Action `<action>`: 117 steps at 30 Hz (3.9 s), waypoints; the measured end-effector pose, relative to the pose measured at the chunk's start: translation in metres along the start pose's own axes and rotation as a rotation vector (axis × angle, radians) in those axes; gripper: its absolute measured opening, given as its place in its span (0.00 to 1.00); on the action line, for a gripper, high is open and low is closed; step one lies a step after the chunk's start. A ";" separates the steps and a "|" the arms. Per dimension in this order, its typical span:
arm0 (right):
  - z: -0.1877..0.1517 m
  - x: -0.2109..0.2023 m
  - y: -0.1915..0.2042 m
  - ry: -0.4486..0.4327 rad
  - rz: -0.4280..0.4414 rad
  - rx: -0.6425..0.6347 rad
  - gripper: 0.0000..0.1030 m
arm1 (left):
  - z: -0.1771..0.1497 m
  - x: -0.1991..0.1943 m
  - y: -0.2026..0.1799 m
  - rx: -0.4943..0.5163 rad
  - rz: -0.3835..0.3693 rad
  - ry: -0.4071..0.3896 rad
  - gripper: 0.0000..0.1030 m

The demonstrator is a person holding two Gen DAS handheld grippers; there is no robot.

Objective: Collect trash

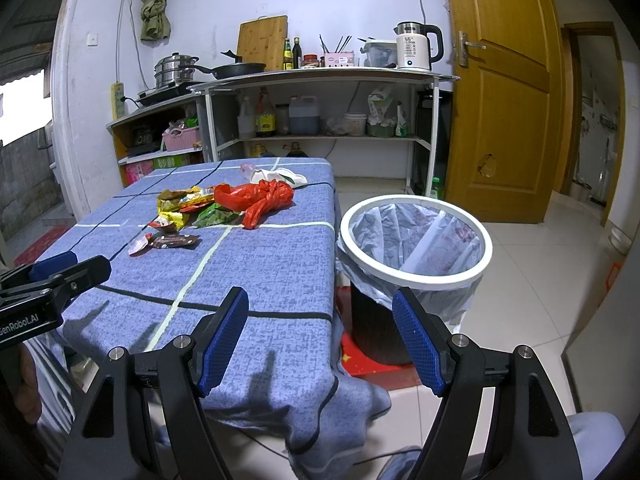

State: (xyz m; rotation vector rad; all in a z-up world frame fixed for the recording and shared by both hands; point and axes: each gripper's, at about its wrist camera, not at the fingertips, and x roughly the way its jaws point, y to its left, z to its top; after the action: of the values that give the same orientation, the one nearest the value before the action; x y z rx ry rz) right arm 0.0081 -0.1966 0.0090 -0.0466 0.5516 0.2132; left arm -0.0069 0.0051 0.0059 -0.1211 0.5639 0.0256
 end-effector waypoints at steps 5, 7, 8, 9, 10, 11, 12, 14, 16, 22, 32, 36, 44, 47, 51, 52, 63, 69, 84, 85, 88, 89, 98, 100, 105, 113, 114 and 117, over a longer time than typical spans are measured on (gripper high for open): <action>0.000 0.000 0.000 0.001 -0.001 0.000 0.73 | 0.000 0.000 0.000 -0.001 -0.001 0.000 0.79; 0.000 0.000 0.000 0.001 -0.001 0.000 0.73 | 0.000 0.001 0.000 -0.001 -0.002 0.000 0.79; 0.000 0.000 0.000 0.000 0.000 0.000 0.73 | 0.000 0.001 0.000 -0.002 -0.002 0.000 0.79; 0.000 0.000 0.000 0.000 -0.001 -0.001 0.73 | 0.000 0.000 0.001 -0.002 -0.002 0.000 0.79; 0.000 0.000 0.000 0.000 -0.001 -0.002 0.73 | 0.000 0.001 0.000 -0.002 -0.001 0.000 0.79; 0.000 0.000 0.000 0.002 0.000 0.000 0.73 | 0.000 0.001 0.000 -0.002 -0.001 0.000 0.79; 0.000 0.000 0.000 0.002 -0.001 0.001 0.73 | 0.000 0.000 0.001 -0.002 -0.002 0.001 0.79; 0.000 0.000 0.000 0.002 -0.001 0.001 0.73 | 0.000 0.001 0.000 -0.002 -0.001 0.000 0.79; 0.000 0.000 0.000 0.001 0.000 0.000 0.73 | 0.000 0.001 0.001 -0.002 -0.002 0.000 0.79; -0.001 0.001 0.000 0.005 0.000 -0.003 0.73 | 0.000 0.000 0.001 -0.004 -0.003 0.002 0.79; -0.001 0.002 0.000 0.007 0.002 -0.002 0.73 | 0.000 0.001 0.001 -0.004 -0.002 0.002 0.79; -0.001 0.002 0.000 0.006 0.003 -0.002 0.73 | 0.000 0.001 0.001 -0.004 -0.003 0.003 0.79; -0.001 0.006 0.002 0.014 0.012 -0.005 0.73 | -0.003 0.005 0.006 -0.009 -0.002 0.015 0.79; 0.002 0.013 0.004 0.028 0.039 -0.005 0.73 | -0.004 0.014 0.010 -0.009 0.005 0.025 0.79; 0.012 0.025 0.007 0.047 0.088 0.001 0.73 | 0.004 0.025 0.019 -0.019 0.017 0.030 0.79; 0.014 0.027 0.008 0.048 0.095 -0.001 0.73 | 0.006 0.028 0.021 -0.021 0.025 0.029 0.79; 0.069 0.084 0.014 0.095 0.203 -0.058 0.73 | 0.042 0.078 0.065 -0.091 0.091 0.073 0.79; 0.097 0.129 0.014 0.153 0.264 -0.021 0.73 | 0.053 0.110 0.085 -0.148 0.116 0.154 0.79; 0.125 0.261 0.026 0.424 0.400 0.261 0.73 | 0.050 0.146 0.093 -0.185 0.087 0.236 0.52; 0.123 0.268 0.024 0.446 0.404 0.289 0.73 | 0.050 0.147 0.092 -0.186 0.083 0.243 0.47; 0.119 0.283 0.023 0.504 0.416 0.352 0.72 | 0.051 0.148 0.090 -0.179 0.080 0.247 0.40; 0.117 0.286 0.023 0.514 0.427 0.369 0.71 | 0.051 0.147 0.088 -0.175 0.081 0.245 0.39; 0.118 0.279 0.020 0.482 0.436 0.341 0.48 | 0.054 0.130 0.093 -0.180 0.054 0.177 0.38; 0.120 0.274 0.017 0.461 0.433 0.332 0.48 | 0.055 0.125 0.094 -0.181 0.040 0.159 0.37; 0.128 0.251 0.003 0.400 0.440 0.313 0.48 | 0.060 0.115 0.092 -0.188 0.005 0.142 0.32; 0.128 0.227 -0.030 0.357 0.421 0.329 0.48 | 0.068 0.110 0.076 -0.159 0.010 0.113 0.32; 0.128 0.224 -0.034 0.354 0.418 0.334 0.48 | 0.071 0.108 0.073 -0.155 0.008 0.106 0.32; 0.128 0.215 -0.051 0.335 0.402 0.350 0.48 | 0.082 0.103 0.056 -0.126 -0.020 0.089 0.32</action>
State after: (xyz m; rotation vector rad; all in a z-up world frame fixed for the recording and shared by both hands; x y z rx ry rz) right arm 0.2632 -0.1932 0.0048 0.3775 0.9241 0.5026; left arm 0.1202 0.0700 0.0134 -0.2515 0.6499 0.0366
